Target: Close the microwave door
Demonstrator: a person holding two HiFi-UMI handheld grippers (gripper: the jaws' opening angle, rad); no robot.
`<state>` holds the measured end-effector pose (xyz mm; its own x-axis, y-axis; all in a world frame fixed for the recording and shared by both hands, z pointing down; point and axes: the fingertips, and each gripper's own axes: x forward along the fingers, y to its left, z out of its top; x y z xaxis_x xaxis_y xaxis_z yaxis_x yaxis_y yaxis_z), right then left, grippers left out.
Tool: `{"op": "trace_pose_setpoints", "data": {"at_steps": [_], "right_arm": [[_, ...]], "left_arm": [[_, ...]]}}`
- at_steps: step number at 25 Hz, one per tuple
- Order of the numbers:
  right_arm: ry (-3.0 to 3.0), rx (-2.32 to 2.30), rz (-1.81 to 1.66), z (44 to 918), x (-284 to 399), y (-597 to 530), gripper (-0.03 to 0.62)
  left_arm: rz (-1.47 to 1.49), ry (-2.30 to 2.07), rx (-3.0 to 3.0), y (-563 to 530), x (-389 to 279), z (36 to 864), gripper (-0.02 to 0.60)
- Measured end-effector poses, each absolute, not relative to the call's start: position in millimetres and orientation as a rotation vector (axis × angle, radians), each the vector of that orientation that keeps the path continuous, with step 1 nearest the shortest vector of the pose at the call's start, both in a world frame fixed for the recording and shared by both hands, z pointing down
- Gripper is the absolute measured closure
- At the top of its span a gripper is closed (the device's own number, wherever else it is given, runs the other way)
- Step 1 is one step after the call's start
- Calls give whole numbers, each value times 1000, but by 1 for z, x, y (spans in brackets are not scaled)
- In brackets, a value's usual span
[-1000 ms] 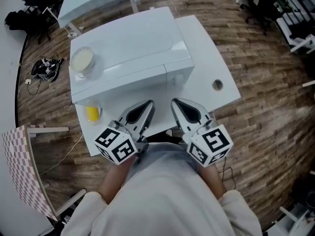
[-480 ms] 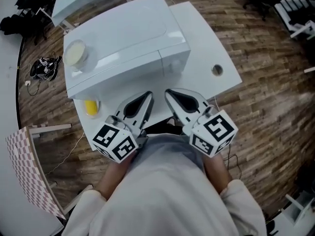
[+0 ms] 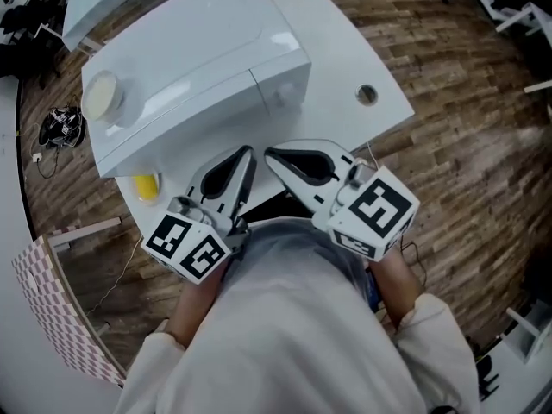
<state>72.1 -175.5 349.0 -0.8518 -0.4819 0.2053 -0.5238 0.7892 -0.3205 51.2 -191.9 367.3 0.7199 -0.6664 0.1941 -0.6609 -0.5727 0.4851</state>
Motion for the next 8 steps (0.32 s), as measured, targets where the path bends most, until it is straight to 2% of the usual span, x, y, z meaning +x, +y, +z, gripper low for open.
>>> {"op": "trace_pose_setpoints", "data": {"at_steps": [8], "right_arm": [[-2841,779,622,361,73,-181,571]], "left_arm": [[-9,-977,2369,-198,62,375,568]]}}
